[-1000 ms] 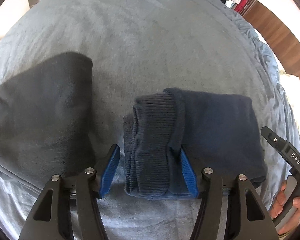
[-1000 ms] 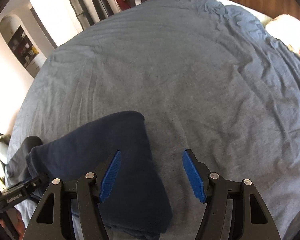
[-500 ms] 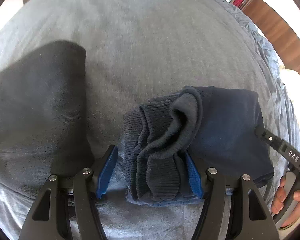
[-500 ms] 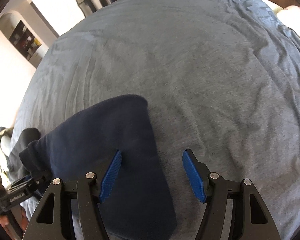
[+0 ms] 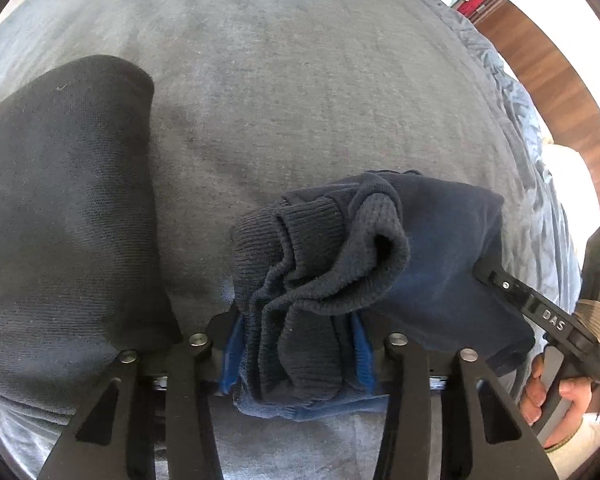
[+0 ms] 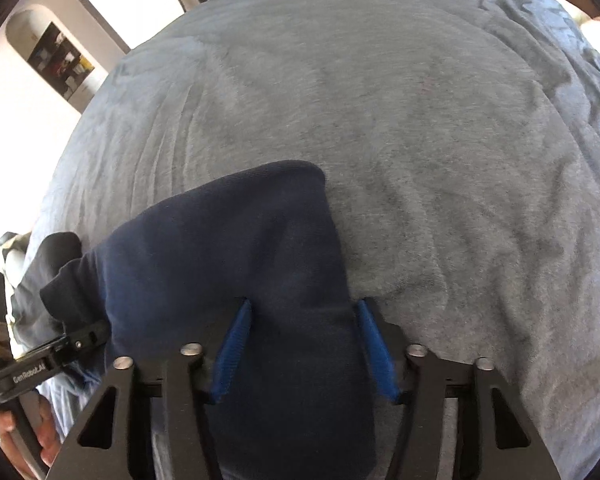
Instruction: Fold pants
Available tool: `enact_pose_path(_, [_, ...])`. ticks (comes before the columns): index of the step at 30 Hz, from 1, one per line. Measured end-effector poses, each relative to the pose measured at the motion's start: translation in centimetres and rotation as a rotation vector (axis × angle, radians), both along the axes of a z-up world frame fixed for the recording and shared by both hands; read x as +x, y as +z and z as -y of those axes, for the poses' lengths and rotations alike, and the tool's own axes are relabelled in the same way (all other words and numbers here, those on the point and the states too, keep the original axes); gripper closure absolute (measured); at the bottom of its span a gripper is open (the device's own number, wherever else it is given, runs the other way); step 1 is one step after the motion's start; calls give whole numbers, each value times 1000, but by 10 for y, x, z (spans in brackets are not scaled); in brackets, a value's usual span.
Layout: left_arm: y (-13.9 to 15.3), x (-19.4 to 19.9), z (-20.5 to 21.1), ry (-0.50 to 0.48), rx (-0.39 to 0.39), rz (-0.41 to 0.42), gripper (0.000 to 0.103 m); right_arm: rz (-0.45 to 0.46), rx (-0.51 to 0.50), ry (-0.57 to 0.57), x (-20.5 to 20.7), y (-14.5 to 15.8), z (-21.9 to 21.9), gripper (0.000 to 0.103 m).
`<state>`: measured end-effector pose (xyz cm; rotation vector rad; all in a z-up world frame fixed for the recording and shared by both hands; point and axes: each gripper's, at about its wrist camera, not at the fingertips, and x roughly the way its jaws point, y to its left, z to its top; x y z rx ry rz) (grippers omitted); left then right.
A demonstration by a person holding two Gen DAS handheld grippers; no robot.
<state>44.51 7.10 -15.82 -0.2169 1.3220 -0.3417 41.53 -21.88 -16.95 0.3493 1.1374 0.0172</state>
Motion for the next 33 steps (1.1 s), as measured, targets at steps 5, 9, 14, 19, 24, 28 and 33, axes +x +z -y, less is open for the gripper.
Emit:
enact_pose_path(5, [12,-3,3,-9,-6,13,67,16,1,16,0,4,-5,74])
enact_pose_path(9, [22,-8,0,12,-28,28,71,41,-10,16,-1,15,-13,85])
enact_pose_path(14, [38,-16,-3,19,-57,63,74,77,-16,7,-6,32,-13,87])
enact_pose_path(19, [58,-23,-7,38,-109,89,78,118,-30,10,-13,56,-15,87])
enact_pose_path(24, [86,-31,-14,46,-140,136,79,172,-46,21,-18,86,-21,87])
enact_pose_path(28, [110,-34,-23,62,-152,173,79,214,-52,32,-27,109,-26,87])
enact_pose_path(33, [135,-41,-46,86,-146,214,79,263,-48,59,-30,141,-46,87])
